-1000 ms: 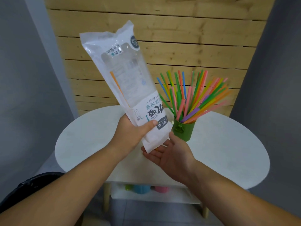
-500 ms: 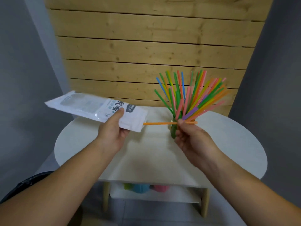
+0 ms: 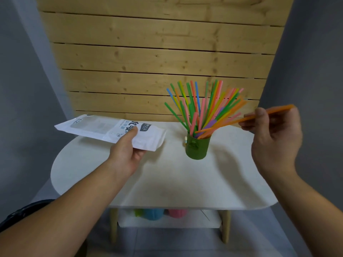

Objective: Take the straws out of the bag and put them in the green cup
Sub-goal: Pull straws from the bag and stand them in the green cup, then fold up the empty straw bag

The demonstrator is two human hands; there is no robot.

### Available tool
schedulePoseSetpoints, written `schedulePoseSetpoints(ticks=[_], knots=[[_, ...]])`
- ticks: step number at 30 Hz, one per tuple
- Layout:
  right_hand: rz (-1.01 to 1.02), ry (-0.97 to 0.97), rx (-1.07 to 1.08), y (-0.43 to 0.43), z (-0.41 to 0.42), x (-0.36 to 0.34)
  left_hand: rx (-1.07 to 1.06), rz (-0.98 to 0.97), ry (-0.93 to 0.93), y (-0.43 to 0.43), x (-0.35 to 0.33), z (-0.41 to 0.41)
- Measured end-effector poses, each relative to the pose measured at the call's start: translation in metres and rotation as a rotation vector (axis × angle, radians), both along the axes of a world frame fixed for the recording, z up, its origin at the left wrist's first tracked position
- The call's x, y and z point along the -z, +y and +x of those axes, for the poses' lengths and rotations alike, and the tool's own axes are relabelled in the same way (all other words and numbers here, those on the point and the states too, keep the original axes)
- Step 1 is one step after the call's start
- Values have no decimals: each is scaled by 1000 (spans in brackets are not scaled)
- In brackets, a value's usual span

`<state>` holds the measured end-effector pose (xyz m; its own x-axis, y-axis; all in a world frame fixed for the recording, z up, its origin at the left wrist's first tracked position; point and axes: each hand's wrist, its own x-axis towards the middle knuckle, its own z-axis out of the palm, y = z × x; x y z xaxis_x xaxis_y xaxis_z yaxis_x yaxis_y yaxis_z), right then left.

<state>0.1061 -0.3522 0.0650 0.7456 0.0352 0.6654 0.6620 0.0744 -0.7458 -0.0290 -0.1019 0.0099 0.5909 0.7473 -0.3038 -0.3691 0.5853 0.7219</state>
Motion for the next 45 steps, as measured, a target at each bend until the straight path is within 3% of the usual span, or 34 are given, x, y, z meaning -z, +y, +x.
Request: schedulePoseSetpoints(ticks=[13,18,22,25,29,33,40,45], knots=[[-352,-174,52,41,24,23,127,61,20,-13,1,1],[-476,-132,43,50,31,37,200,82,12,-15,0,-3],[-495,23,35,47,27,36,221,79,5,-15,-2,-4],[-642,177,41,43,19,43,229,81,11,-17,-3,-4],[-686,668,-411,46,-5,46,250,79,10,-19,-4,-5],[-539,898,-596,54,-17,40,293,89,17,-21,-6,-8],[-378,1074,-737,67,-25,39,390,120,54,-23,-6,-10],[-325,1058,-808,82,-39,43,452,122,132,-22,-4,-30]])
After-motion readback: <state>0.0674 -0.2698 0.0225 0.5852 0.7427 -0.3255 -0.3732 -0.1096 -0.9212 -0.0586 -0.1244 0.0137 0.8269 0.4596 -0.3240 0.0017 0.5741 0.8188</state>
